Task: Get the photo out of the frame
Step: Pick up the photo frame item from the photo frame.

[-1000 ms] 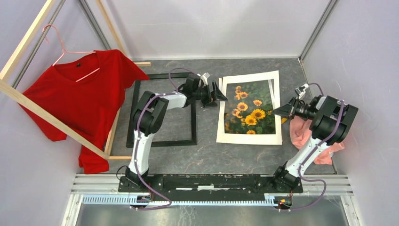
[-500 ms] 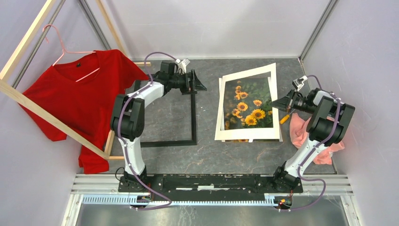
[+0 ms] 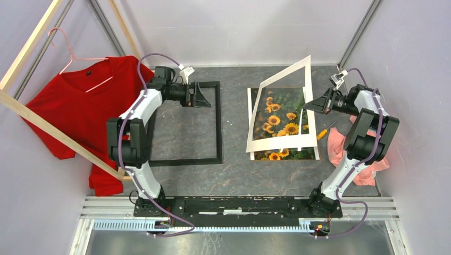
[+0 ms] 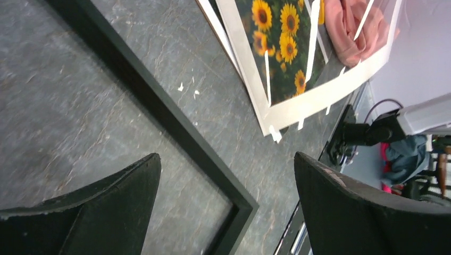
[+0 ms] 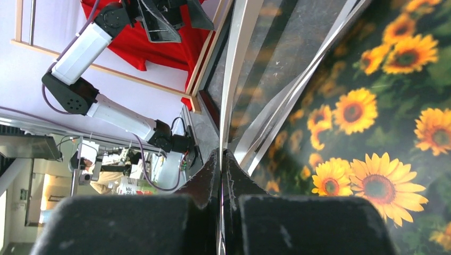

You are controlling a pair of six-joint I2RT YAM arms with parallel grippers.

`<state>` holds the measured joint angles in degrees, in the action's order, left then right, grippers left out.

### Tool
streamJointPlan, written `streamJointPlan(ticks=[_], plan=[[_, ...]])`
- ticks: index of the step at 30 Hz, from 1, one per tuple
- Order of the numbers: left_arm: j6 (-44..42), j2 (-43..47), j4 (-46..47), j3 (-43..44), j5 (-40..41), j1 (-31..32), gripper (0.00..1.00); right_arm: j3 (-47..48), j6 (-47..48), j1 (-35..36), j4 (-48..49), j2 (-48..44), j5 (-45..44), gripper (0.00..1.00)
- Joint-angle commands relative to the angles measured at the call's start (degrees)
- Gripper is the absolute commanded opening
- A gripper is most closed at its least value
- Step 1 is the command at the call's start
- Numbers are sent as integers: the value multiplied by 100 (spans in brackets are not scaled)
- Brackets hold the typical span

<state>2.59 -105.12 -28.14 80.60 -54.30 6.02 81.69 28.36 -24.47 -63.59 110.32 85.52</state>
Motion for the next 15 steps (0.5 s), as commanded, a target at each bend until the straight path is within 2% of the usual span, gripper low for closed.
streamJointPlan(ticks=[1,10,15], plan=[[-1196,564,-932,113,-239,-219,100,416,-63,203,-224,-398,299,0],[-1648,1149,-1141,-310,-335,-798,100,1164,-988,802,234,-722,292,0],[-1894,1415,-1141,-684,-267,-917,100,1475,-1557,1203,593,-877,295,0]])
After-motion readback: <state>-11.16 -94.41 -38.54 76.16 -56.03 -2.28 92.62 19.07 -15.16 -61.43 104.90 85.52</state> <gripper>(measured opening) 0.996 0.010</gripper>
